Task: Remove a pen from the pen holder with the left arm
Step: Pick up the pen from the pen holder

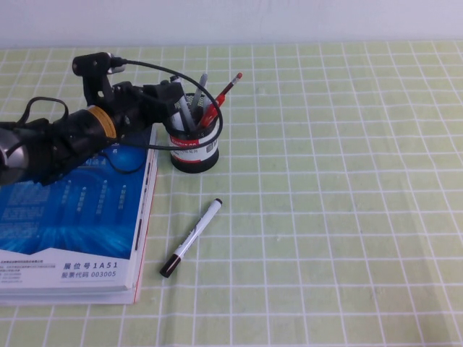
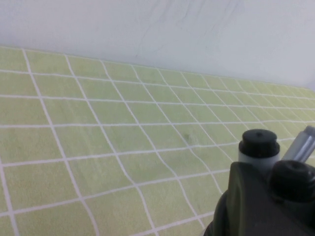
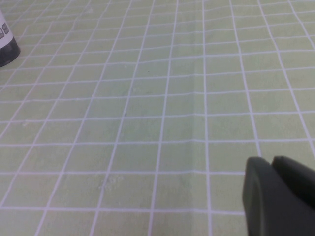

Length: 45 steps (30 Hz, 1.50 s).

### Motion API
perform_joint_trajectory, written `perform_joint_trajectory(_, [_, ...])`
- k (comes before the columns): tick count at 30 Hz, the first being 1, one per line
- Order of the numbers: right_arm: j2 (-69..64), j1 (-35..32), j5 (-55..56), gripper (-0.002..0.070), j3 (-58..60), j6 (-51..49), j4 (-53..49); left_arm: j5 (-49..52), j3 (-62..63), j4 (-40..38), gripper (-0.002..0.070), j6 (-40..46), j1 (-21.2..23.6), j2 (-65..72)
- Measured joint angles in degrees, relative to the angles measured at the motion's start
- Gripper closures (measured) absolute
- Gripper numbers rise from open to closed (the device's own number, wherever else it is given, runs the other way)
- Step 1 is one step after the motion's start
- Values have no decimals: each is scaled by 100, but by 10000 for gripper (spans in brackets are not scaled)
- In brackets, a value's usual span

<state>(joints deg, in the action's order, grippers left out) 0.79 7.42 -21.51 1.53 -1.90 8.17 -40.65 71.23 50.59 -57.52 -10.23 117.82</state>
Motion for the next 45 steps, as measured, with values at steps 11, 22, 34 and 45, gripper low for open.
perform_joint_trajectory(11, [0,0,0,691,0,0,0,8,0,142,559,38,0,-348])
perform_joint_trajectory(22, [0,0,0,691,0,0,0,566,0,1904,559,-1305,0,-1544])
perform_joint_trajectory(34, [0,0,0,691,0,0,0,582,0,4437,559,-3607,0,-3151])
perform_joint_trajectory(45, [0,0,0,691,0,0,0,663,-226,5177,559,-4814,-458,-4071])
